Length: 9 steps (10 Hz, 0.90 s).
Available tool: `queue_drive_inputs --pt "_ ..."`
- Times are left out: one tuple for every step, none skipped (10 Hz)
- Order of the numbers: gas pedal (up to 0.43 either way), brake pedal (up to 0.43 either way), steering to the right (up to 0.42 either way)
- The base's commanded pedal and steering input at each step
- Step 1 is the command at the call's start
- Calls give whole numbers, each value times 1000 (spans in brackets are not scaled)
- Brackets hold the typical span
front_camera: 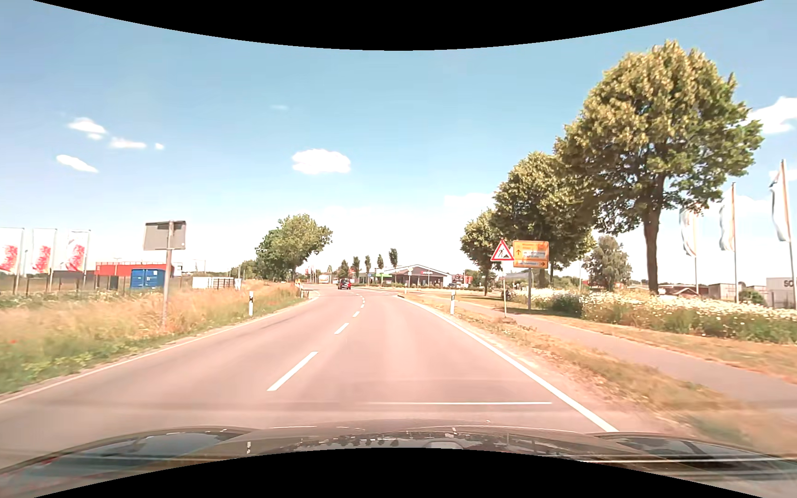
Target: Follow the waypoints while adhering to traffic rules and regulations
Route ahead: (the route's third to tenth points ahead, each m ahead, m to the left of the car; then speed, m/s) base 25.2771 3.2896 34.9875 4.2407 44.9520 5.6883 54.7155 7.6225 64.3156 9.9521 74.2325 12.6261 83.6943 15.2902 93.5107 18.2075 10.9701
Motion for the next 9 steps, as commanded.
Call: queue_drive_inputs --pt "398 0 -18" --pt "398 0 -18" --pt "390 0 -18" --pt "390 0 -18" --pt "390 0 -18" --pt "390 0 -18" --pt "390 0 -18" --pt "378 0 -18" --pt "370 0 -19"
